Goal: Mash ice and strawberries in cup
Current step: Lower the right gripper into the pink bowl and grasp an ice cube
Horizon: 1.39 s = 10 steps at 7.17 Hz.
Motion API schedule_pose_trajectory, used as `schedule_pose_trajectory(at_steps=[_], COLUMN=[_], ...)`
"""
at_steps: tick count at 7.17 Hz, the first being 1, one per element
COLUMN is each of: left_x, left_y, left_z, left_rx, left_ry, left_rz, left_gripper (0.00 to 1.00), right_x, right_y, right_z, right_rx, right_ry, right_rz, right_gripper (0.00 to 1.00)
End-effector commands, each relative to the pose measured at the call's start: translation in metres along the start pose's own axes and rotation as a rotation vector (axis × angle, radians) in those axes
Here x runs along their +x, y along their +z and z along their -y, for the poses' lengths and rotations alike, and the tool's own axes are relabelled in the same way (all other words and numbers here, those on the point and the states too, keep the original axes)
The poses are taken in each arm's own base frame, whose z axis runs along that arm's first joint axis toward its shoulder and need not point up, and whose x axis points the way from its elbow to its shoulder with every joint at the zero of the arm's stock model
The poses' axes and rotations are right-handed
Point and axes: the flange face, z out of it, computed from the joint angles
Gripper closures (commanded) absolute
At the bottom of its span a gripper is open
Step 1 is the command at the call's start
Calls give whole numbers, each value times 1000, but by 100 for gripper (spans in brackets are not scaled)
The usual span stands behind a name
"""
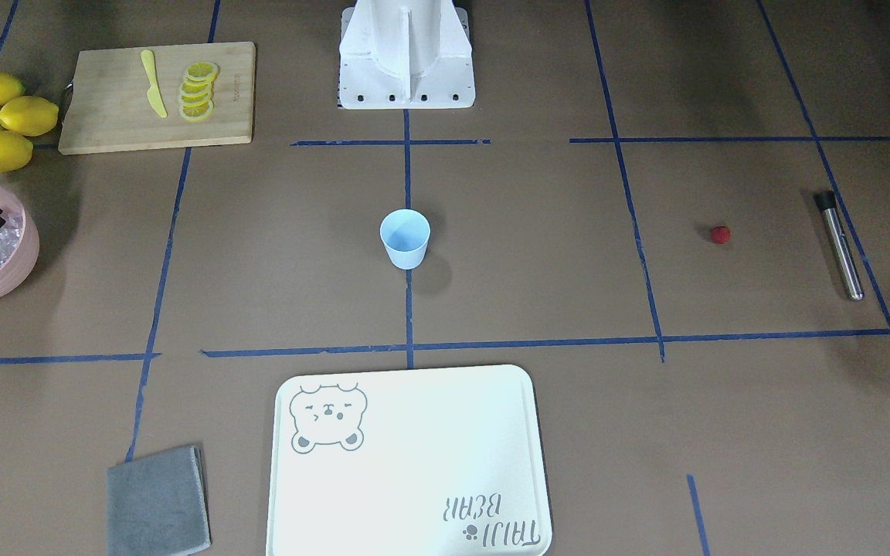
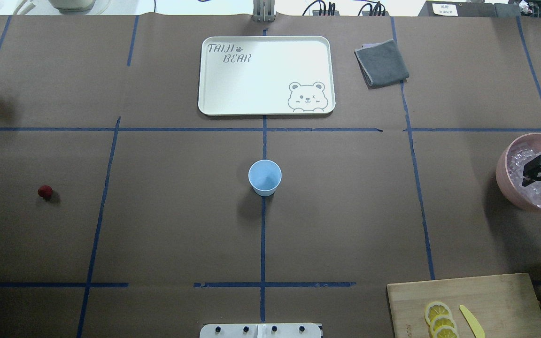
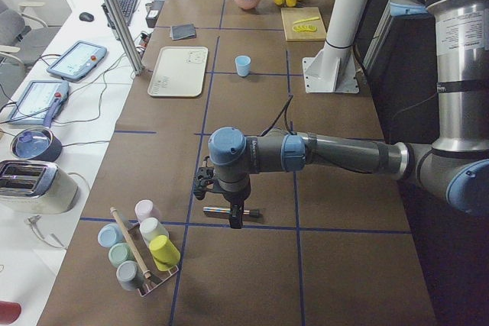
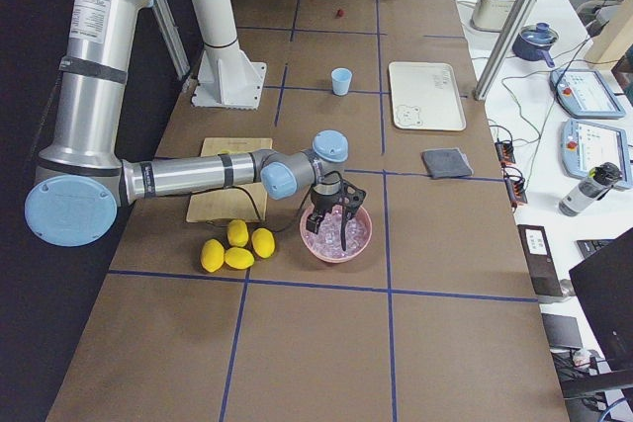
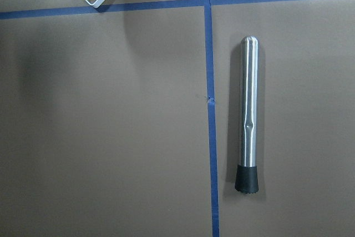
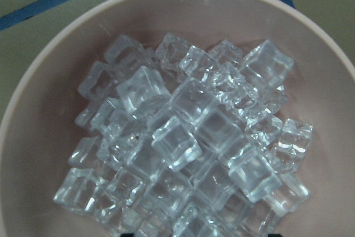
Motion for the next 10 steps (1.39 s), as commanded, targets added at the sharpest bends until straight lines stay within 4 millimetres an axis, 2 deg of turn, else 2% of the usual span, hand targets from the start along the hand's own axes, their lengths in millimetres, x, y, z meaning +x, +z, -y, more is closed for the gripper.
schedule_pose_trajectory(at_steps=[1,2,3,7,8,10], left_x=[0,0,0,1,0,1], left_y=[0,0,-1,-1,-2,-2], left_z=[0,0,0,-1,-1,-1], left_rx=[-1,-1,1,2,3,4], left_ry=[0,0,1,2,1,2], left_rz=[1,1,1,3,3,3], left_gripper=[0,0,0,0,0,0], right_x=[-1,0,0,-7,-11,-34], right_y=[2,3,3,-2,-8,-67], right_z=[2,2,2,3,1,-12], right_rx=[-2,-3,-3,4,8,72], right_ry=[12,15,16,33,26,-14], right_rz=[-2,-4,-4,10,21,117], right_gripper=[21,28,40,96,100,100])
